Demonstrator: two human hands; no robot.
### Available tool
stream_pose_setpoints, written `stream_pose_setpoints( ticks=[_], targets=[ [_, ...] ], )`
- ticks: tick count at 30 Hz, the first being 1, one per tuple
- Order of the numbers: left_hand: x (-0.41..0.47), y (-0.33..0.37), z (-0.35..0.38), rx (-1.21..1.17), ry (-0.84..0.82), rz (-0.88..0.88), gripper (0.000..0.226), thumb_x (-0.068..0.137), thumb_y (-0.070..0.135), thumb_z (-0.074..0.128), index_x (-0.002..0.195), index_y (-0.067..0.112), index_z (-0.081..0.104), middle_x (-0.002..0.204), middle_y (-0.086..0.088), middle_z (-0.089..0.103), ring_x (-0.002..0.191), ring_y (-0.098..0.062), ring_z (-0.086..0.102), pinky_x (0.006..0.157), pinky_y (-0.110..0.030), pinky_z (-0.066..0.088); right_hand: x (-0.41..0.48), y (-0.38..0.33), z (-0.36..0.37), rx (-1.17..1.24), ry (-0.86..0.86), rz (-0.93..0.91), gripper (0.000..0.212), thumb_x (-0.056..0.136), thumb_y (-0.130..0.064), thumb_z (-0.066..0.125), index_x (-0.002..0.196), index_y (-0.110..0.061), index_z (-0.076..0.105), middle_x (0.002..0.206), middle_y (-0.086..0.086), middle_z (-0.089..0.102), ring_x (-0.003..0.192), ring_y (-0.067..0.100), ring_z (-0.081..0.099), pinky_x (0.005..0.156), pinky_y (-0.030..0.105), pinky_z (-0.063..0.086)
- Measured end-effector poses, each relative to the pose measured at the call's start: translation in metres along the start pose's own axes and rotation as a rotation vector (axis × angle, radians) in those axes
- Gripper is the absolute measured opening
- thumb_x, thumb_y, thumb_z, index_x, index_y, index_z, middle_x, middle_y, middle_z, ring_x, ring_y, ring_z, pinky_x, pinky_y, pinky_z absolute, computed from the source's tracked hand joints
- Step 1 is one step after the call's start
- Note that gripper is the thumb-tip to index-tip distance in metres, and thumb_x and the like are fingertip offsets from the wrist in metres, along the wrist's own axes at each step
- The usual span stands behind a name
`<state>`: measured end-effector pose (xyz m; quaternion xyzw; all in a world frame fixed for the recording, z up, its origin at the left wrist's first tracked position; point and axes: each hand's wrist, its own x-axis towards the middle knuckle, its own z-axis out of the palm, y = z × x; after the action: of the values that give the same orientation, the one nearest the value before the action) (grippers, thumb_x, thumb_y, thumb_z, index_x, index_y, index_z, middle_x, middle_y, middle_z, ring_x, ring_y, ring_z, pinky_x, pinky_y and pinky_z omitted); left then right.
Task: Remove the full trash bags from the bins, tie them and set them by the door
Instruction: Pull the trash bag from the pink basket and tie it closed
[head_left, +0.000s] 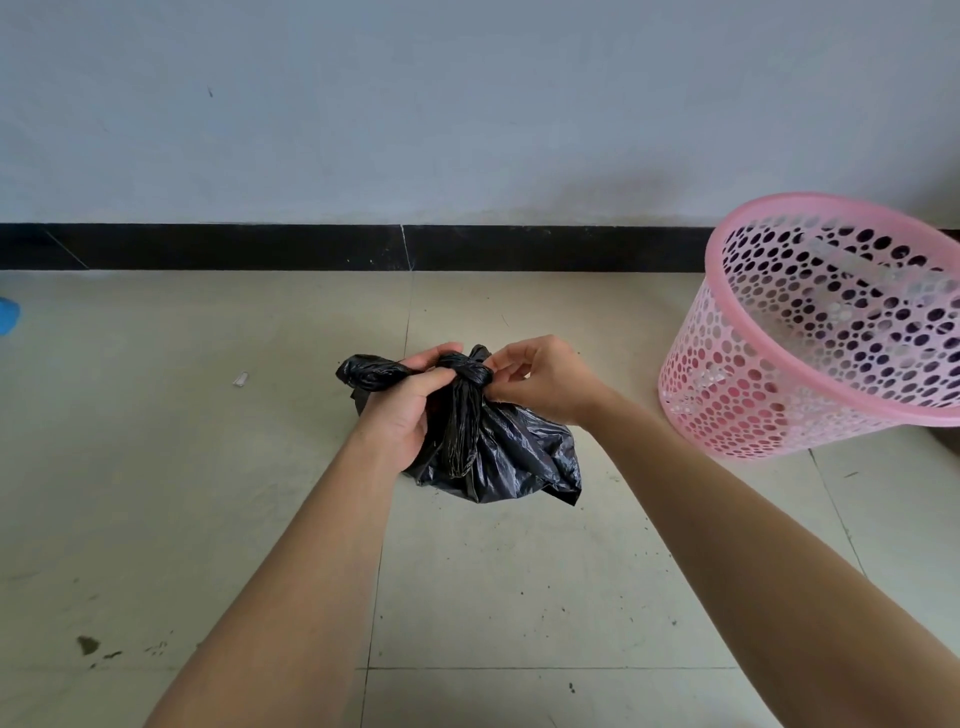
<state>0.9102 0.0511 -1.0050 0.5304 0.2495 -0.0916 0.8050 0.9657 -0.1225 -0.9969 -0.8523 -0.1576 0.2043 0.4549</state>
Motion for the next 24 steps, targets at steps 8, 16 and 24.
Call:
stream_pose_setpoints(
  ticks=[8, 16, 24],
  targets=[
    [0.008, -0.016, 0.011, -0.018, 0.345, 0.116, 0.018, 0.089, 0.006, 0.069, 0.091, 0.023, 0.063, 0.099, -0.011, 0.073, 0.096, -0.03, 0.071, 0.087, -0.044, 0.059, -0.001, -0.006, 0.01, 0.103, 0.029, 0.01, 0.016, 0.078, -0.01, 0.081, 0.086, -0.023, 0.077, 0.078, -0.001, 0.076, 0.067, 0.005, 0.068, 0.076, 0.026, 0.06],
    [0.012, -0.012, 0.008, -0.118, 0.264, 0.006, 0.023, 0.091, 0.004, 0.063, 0.085, 0.023, 0.052, 0.091, -0.009, 0.072, 0.079, -0.024, 0.07, 0.075, -0.039, 0.059, -0.001, -0.003, 0.007, 0.115, 0.038, 0.02, 0.013, 0.078, -0.009, 0.081, 0.084, -0.02, 0.077, 0.077, -0.002, 0.075, 0.064, 0.002, 0.066, 0.073, 0.023, 0.059],
    [0.003, -0.005, 0.003, -0.277, 0.025, -0.1, 0.007, 0.089, 0.014, 0.069, 0.096, 0.017, 0.068, 0.102, -0.012, 0.074, 0.089, -0.028, 0.072, 0.084, -0.041, 0.059, 0.0, 0.006, 0.007, 0.188, 0.051, 0.045, 0.014, 0.075, -0.009, 0.084, 0.077, -0.02, 0.076, 0.074, 0.0, 0.075, 0.064, 0.006, 0.066, 0.075, 0.028, 0.059]
  ],
)
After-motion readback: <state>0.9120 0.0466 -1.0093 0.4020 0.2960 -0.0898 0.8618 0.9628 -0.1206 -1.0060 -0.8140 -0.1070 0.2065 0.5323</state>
